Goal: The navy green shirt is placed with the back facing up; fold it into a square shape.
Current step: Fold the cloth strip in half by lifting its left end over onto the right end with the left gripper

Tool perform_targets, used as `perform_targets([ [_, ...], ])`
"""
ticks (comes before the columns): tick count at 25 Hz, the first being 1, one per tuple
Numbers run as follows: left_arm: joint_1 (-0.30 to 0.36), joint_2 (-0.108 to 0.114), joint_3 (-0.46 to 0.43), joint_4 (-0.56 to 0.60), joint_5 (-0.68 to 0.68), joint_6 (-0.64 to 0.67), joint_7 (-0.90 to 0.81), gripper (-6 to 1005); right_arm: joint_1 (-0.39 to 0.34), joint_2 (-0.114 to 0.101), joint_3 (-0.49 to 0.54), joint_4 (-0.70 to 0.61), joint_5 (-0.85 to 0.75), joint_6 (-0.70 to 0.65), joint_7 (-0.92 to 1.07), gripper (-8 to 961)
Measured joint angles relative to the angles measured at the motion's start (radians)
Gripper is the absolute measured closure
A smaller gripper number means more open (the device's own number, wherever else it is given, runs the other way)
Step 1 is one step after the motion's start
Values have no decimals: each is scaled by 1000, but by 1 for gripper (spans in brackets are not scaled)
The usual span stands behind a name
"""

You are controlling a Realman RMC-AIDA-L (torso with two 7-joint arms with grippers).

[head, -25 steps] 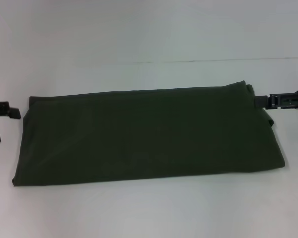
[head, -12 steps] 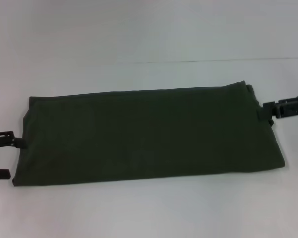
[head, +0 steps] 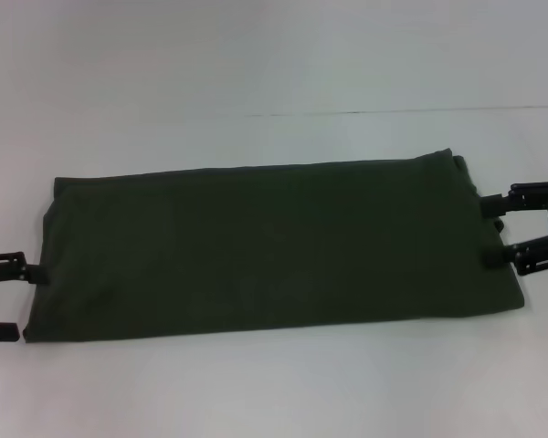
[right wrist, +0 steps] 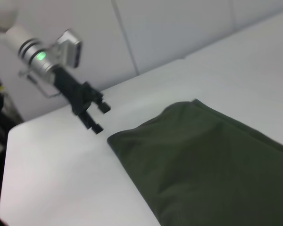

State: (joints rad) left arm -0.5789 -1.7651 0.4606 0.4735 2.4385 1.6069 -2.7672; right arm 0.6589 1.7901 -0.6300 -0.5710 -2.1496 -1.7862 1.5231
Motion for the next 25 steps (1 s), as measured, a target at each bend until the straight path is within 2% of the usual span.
perform_targets([
  [11, -3, 8, -1, 5, 30, 35, -5, 34, 5, 16, 12, 1, 3, -72, -295, 6],
  [19, 17, -10, 1, -5, 39, -2, -5, 34, 5, 30, 18, 2, 5, -87, -331, 6],
  [25, 27, -18, -2, -10, 32, -53, -5, 34, 7, 33, 12, 1, 5, -91, -333, 6],
])
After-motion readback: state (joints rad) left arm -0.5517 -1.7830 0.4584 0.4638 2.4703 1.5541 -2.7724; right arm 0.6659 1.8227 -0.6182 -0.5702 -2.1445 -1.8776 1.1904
